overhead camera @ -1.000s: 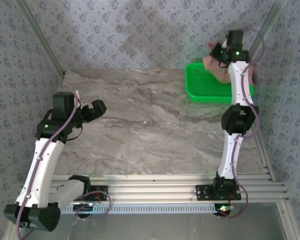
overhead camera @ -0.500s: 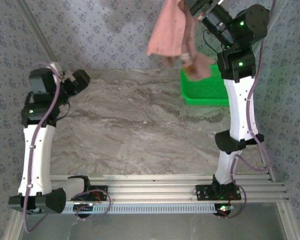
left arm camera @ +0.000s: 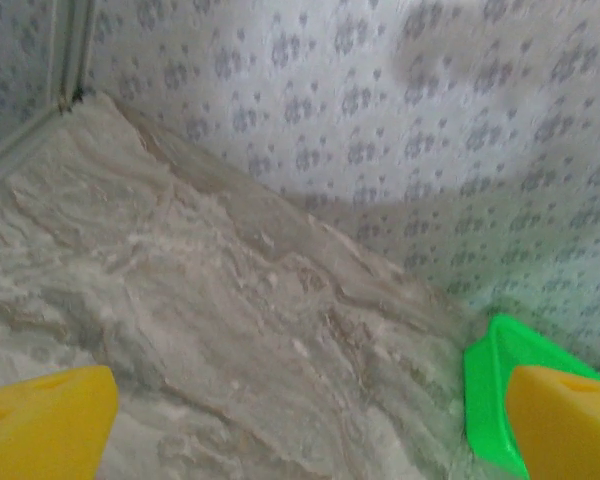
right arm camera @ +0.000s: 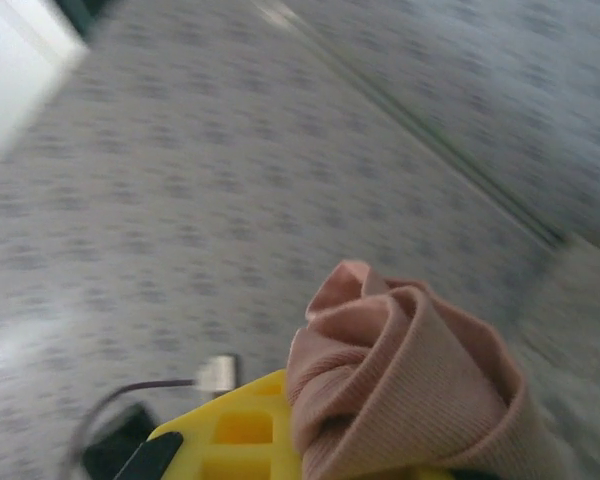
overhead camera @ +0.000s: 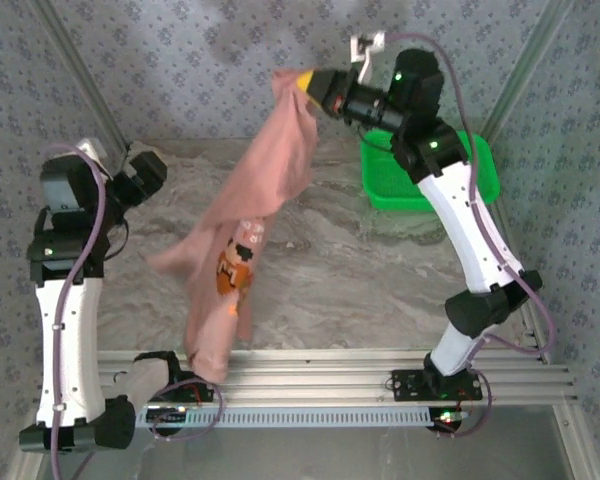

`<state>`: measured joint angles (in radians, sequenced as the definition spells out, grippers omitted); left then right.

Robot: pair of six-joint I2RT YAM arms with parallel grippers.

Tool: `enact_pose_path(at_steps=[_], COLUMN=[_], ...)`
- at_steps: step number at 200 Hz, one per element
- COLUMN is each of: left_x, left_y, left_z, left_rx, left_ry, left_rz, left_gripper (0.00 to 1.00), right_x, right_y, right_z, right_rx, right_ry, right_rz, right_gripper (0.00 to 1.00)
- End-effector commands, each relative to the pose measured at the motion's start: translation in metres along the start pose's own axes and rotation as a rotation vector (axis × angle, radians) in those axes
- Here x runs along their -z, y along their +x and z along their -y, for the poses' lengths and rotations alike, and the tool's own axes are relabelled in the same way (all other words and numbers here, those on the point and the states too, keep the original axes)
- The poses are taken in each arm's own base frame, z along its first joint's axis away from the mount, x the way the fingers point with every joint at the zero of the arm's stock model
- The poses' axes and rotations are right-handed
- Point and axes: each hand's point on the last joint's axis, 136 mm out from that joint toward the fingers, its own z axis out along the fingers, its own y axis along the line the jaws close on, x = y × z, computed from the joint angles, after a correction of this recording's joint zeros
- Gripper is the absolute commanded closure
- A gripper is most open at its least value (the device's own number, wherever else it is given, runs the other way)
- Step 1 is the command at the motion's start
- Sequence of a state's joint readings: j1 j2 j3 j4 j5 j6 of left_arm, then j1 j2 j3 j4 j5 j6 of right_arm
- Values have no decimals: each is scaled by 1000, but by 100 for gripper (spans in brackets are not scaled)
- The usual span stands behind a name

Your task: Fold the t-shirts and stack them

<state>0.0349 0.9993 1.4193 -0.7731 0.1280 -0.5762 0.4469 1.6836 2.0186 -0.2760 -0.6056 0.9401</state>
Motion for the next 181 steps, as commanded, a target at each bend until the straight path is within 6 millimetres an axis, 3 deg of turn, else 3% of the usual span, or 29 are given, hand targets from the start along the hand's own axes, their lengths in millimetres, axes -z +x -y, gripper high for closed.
enact_pose_path(at_steps=[1,10,23,33,54,60,67,80,100,120,142,181], left_x=[-16,-23,-32,-39,-46,-46,-46,-44,-42,-43,-52,-84], left_y=[48,70,104,128,167,178,187,204,233,261,279,306], left_z=[1,0,-4,-12,-32,-38,-44,-55,-71,-96,-115,-106], left_rx=[-41,-64,-87,-95,-70,-64,-61,-61,-59,-60,-57,-17], left_ry=[73,83,85,64,15,-1,-17,-47,-96,-196,-282,-256], left_rz=[-135,-189,-279,-343,-451,-479,-506,-555,-633,-710,-767,-858], left_gripper=[0,0,0,0,0,0,0,0,0,0,0,0], right_x=[-8,-10,-8,-1,18,28,39,54,70,74,69,65], right_y=[38,66,103,123,133,127,117,99,85,83,82,79], right_z=[131,176,229,258,273,277,280,286,312,349,380,412], right_rx=[-59,-74,-84,-41,99,141,184,230,259,255,272,300], right_ry=[309,409,545,656,823,889,962,1051,1173,1262,1306,1330], right_rz=[-85,-170,-295,-395,-506,-515,-515,-509,-559,-642,-698,-722], right_gripper=[100,96,65,51,30,12,1,0,0,2,5,11])
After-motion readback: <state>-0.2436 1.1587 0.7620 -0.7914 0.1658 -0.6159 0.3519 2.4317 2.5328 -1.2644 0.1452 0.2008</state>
